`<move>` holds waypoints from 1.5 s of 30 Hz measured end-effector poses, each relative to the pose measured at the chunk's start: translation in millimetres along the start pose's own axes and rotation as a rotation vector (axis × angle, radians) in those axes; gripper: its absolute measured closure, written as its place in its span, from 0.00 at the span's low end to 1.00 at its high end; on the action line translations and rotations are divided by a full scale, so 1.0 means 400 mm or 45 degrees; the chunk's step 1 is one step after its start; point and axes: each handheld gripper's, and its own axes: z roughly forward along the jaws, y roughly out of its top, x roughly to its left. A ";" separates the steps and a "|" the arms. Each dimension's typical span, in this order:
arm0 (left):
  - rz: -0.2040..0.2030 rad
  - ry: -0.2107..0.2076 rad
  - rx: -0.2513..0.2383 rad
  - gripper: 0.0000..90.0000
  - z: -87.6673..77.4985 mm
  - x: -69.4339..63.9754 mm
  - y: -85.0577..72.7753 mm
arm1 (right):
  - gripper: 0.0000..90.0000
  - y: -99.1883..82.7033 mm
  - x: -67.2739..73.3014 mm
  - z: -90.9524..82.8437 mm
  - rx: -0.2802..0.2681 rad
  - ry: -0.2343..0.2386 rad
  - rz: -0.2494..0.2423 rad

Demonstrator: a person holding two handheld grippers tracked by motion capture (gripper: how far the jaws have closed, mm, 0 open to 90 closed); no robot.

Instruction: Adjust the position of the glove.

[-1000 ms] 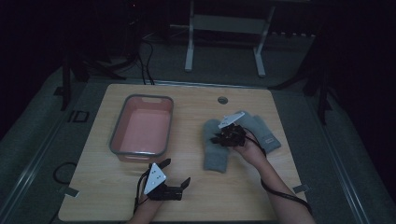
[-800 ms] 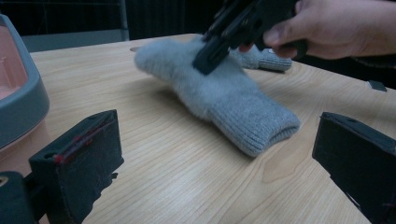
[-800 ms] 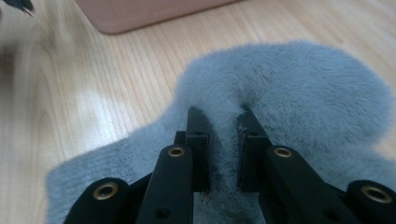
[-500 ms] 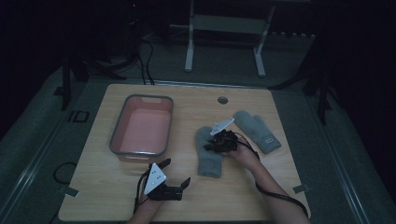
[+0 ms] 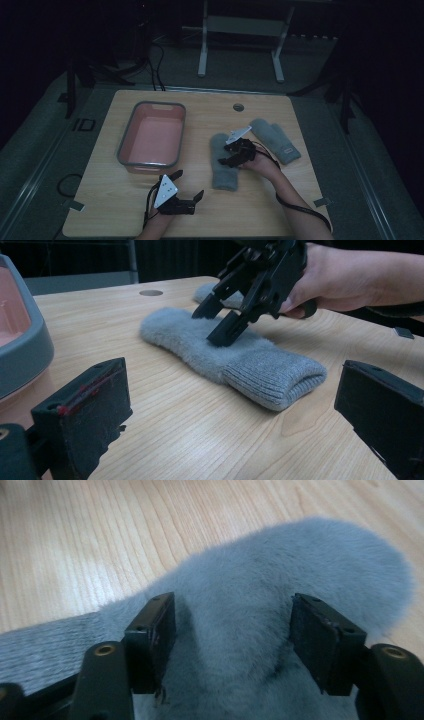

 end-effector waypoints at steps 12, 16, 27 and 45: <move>0.001 0.004 -0.001 0.02 0.000 0.000 0.000 | 0.31 -0.034 -0.031 -0.114 -0.118 -0.093 0.131; -0.003 0.005 0.000 0.02 0.000 0.000 0.000 | 0.29 -0.057 -0.061 -0.163 -0.132 -0.137 0.197; -0.005 0.007 -0.001 0.02 0.000 0.000 0.000 | 0.35 -0.127 -0.128 -0.254 -0.170 -0.329 0.245; -0.014 0.005 -0.005 0.02 0.001 0.001 0.000 | 0.49 -0.220 -0.246 -0.253 -0.068 -0.452 0.294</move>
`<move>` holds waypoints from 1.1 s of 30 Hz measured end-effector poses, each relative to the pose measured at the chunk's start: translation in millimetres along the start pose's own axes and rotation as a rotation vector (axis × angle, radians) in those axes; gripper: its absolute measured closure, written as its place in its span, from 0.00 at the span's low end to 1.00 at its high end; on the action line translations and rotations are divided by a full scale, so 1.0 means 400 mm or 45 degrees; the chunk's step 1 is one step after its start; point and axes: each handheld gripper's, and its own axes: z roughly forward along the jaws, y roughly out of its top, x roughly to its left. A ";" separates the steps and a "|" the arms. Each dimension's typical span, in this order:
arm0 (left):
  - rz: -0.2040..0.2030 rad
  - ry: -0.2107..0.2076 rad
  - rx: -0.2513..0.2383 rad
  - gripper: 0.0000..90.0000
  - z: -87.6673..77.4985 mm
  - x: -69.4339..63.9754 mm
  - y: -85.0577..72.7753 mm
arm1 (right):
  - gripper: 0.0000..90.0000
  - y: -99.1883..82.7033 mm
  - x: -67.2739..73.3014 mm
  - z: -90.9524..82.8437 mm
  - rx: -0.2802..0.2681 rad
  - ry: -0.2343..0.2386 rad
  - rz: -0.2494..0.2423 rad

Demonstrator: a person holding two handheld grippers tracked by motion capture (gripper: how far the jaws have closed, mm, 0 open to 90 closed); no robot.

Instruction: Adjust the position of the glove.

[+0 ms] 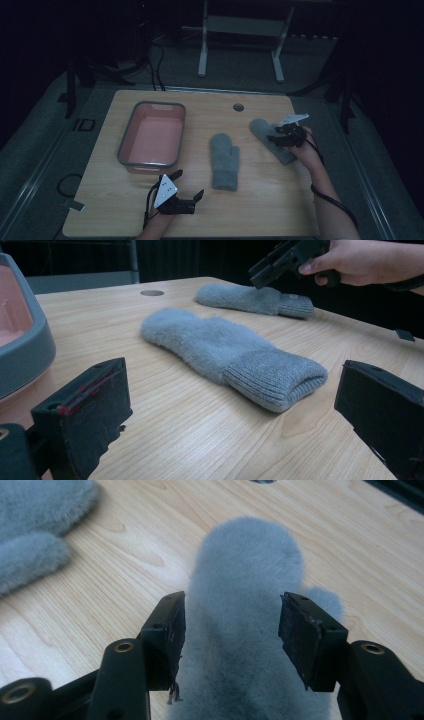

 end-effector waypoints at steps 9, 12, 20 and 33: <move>-0.002 -0.002 0.000 0.02 0.000 0.000 0.000 | 0.49 -0.038 -0.022 0.063 0.163 -0.017 -0.002; 0.000 -0.001 -0.001 0.02 0.000 0.000 0.000 | 0.60 -0.046 -0.018 0.068 0.152 -0.031 0.004; -0.002 0.000 0.000 0.02 0.000 0.000 0.000 | 0.86 -0.035 -0.001 0.057 0.152 -0.120 0.130; -0.002 0.005 -0.002 0.02 0.000 0.000 0.000 | 0.87 -0.023 0.066 -0.043 0.048 -0.257 0.408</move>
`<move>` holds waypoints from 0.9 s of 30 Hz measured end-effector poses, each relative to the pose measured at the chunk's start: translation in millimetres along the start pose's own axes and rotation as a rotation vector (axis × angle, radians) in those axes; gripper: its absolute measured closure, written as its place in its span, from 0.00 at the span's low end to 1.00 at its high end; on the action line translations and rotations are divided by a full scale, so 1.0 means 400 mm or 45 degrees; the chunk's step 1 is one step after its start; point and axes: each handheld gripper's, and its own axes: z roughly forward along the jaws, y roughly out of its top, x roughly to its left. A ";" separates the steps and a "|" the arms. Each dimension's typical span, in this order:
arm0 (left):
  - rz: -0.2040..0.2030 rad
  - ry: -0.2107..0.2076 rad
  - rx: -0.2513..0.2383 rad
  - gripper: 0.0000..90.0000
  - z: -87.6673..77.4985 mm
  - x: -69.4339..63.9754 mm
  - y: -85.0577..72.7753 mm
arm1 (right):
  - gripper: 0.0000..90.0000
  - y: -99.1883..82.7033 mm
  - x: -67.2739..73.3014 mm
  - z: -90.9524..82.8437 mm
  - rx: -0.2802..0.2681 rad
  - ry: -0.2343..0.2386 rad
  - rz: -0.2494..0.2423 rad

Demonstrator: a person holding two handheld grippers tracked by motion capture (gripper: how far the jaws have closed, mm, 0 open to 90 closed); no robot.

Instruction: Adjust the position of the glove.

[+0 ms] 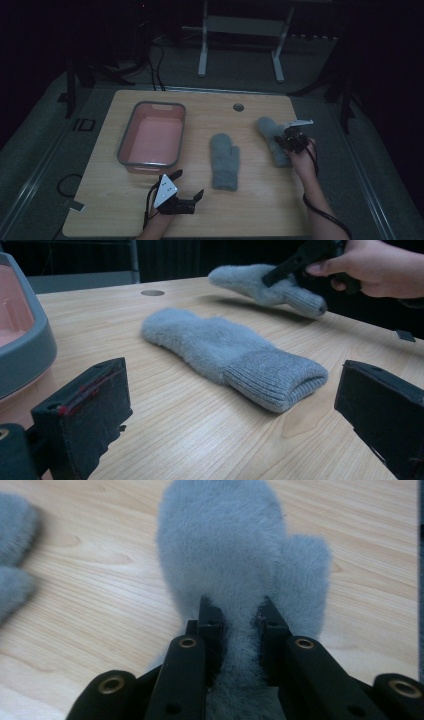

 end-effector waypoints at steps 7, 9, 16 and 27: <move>-0.008 -0.002 -0.001 0.02 0.000 0.002 0.000 | 0.87 -0.030 0.041 -0.056 -0.054 -0.063 0.124; -0.006 -0.003 -0.001 0.02 0.000 0.002 0.000 | 0.87 -0.042 0.054 -0.070 -0.055 -0.082 0.136; 0.003 -0.001 -0.001 0.02 0.000 0.000 0.000 | 0.86 -0.085 0.089 -0.114 -0.044 -0.159 0.185; 0.011 0.000 -0.001 0.02 0.000 -0.001 0.000 | 0.86 -0.151 0.132 -0.120 -0.012 -0.168 0.200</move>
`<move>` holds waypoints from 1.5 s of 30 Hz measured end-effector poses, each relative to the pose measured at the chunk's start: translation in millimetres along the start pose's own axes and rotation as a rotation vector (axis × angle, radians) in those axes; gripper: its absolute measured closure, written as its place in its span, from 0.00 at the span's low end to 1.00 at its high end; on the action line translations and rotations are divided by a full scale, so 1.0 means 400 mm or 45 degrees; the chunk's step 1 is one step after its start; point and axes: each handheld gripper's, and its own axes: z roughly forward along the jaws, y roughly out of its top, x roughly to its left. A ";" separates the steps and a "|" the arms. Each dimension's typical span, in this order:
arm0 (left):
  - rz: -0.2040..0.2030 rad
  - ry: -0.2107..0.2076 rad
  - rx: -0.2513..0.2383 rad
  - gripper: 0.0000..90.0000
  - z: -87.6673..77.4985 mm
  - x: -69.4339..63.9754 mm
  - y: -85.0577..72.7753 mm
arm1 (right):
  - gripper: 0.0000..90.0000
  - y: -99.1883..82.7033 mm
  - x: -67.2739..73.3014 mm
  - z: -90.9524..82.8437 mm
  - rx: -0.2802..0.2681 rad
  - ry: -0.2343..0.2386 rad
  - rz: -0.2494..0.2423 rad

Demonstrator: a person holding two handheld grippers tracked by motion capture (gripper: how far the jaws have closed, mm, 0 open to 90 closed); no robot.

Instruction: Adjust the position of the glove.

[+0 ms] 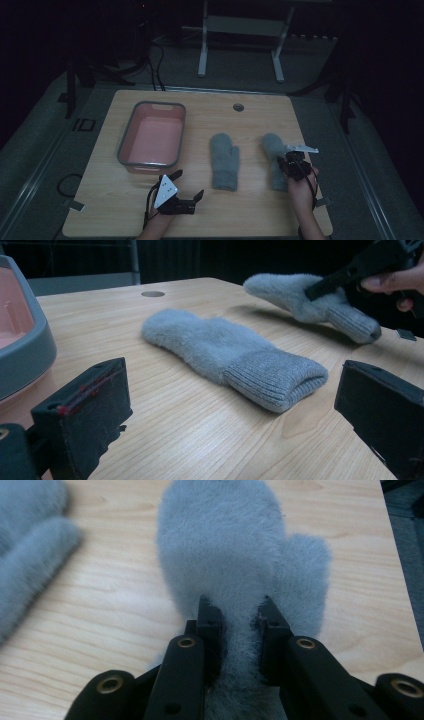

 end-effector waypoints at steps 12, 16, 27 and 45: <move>-0.003 0.004 -0.003 0.02 -0.001 0.000 0.000 | 0.83 -0.034 -0.007 0.053 0.047 -0.002 0.057; -0.003 0.003 -0.003 0.02 -0.001 0.001 0.000 | 0.81 -0.033 -0.005 0.062 0.040 -0.020 0.042; -0.008 0.000 -0.005 0.02 -0.001 0.001 0.000 | 0.62 -0.022 -0.009 0.058 0.016 0.007 0.047; -0.009 -0.009 -0.008 0.02 -0.001 0.002 0.000 | 0.15 0.005 -0.087 -0.015 -0.094 0.258 -0.138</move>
